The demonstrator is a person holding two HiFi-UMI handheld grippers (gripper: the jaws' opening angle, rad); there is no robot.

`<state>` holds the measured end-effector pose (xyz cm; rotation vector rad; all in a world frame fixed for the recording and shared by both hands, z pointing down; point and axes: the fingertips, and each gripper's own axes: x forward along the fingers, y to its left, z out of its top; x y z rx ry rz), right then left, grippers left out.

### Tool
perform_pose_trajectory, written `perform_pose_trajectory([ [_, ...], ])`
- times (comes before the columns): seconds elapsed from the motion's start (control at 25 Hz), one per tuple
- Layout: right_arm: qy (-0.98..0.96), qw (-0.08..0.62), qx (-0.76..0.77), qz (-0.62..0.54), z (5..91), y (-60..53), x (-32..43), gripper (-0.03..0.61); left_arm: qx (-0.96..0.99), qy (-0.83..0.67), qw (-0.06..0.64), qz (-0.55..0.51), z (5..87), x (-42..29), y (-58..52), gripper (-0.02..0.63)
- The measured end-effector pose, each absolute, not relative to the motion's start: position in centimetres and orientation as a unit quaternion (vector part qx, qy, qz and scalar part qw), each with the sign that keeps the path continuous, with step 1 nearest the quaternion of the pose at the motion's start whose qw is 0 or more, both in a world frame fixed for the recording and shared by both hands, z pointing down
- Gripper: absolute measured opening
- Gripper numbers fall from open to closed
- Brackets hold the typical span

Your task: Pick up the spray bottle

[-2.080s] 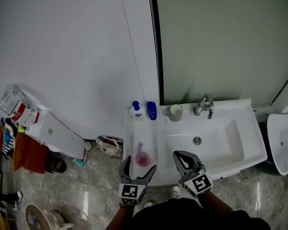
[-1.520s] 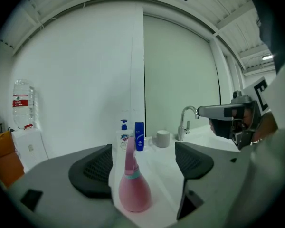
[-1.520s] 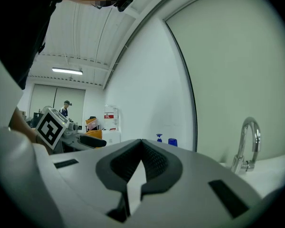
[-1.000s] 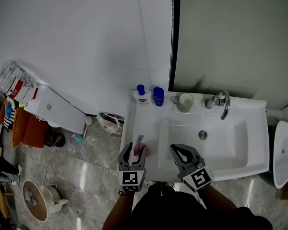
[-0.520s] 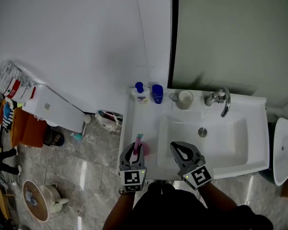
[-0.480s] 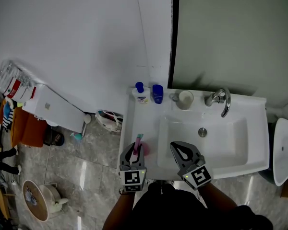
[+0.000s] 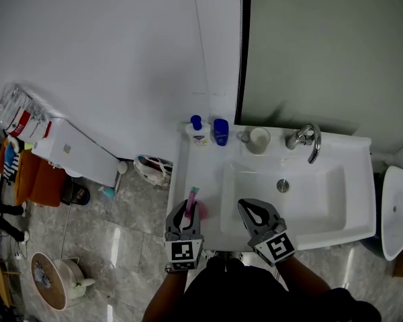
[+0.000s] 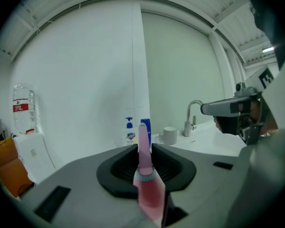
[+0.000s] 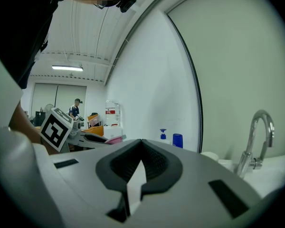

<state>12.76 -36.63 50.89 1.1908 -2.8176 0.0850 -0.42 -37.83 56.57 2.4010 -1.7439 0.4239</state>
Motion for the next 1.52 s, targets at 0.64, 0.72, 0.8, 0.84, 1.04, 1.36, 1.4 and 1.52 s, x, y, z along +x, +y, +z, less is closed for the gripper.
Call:
perform_pose_trajectory([
  [0.64, -0.921, 0.027, 0.388, 0.015, 49.5, -36.3, 12.4, -0.002, 0.800, -0.588, 0.043, 0.111, 51.7, -1.1, -37.9, 0.084],
  [0.72, -0.921, 0.025, 0.388, 0.016, 49.3, -36.4, 12.3, -0.002, 0.800, -0.589, 0.039, 0.109, 51.0, -1.2, -38.0, 0.084],
  [0.8, -0.922, 0.026, 0.387, 0.016, 49.3, -36.5, 12.3, -0.002, 0.800, -0.590, 0.031, 0.104, 50.4, -1.2, -38.1, 0.084],
  [0.84, -0.922, 0.025, 0.386, 0.015, 49.3, -36.5, 12.3, -0.002, 0.801, -0.590, 0.030, 0.102, 50.1, -1.2, -38.1, 0.084],
  [1.04, -0.922, 0.024, 0.386, 0.009, 49.0, -36.8, 12.3, -0.002, 0.806, -0.584, 0.030, 0.092, 49.0, -1.1, -38.4, 0.084],
  [1.36, -0.923, 0.021, 0.385, 0.004, 48.4, -37.3, 12.0, -0.002, 0.810, -0.582, 0.020, 0.069, 46.4, -1.1, -38.9, 0.085],
  [1.4, -0.923, 0.021, 0.385, 0.003, 48.2, -37.3, 11.9, -0.002, 0.810, -0.583, 0.018, 0.066, 46.0, -1.1, -38.9, 0.084],
  [1.52, -0.922, 0.022, 0.388, -0.004, 47.7, -37.4, 11.8, -0.002, 0.809, -0.585, 0.013, 0.055, 44.7, -1.4, -38.8, 0.084],
])
